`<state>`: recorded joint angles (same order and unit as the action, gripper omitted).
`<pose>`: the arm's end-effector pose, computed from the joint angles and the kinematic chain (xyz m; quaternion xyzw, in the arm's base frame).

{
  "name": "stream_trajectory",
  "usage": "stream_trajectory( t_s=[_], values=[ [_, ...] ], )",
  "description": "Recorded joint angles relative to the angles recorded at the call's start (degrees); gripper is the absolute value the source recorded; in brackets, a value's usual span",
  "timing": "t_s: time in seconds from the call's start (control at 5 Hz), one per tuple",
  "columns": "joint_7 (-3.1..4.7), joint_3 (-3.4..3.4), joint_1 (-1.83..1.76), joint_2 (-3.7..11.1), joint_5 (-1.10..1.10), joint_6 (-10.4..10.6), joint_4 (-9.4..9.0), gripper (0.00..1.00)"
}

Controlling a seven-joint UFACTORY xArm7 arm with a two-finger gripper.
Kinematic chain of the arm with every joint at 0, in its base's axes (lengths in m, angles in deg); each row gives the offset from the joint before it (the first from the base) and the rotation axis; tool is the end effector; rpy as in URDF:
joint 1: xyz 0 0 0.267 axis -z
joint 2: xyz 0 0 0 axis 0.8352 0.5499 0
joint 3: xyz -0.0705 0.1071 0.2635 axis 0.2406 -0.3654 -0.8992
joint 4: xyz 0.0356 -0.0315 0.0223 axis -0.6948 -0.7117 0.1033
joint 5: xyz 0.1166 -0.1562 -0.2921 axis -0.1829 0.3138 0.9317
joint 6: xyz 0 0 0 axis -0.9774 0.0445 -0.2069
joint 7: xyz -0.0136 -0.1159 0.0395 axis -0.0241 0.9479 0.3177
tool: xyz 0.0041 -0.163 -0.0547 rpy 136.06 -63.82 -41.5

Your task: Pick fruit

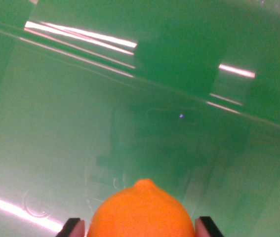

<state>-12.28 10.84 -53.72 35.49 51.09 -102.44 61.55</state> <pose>0.4710 0.0007 0.1001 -0.9862 -0.1644 0.0159 0.0079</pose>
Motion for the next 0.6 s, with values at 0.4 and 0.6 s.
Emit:
stream_trajectory(
  t_s=[0.4,0.6],
  values=[
    [0.01,0.00,0.01,-0.65,-0.03,-2.4,1.70,1.00],
    [0.01,0.00,0.01,-0.65,-0.03,-2.4,1.70,1.00]
  ],
)
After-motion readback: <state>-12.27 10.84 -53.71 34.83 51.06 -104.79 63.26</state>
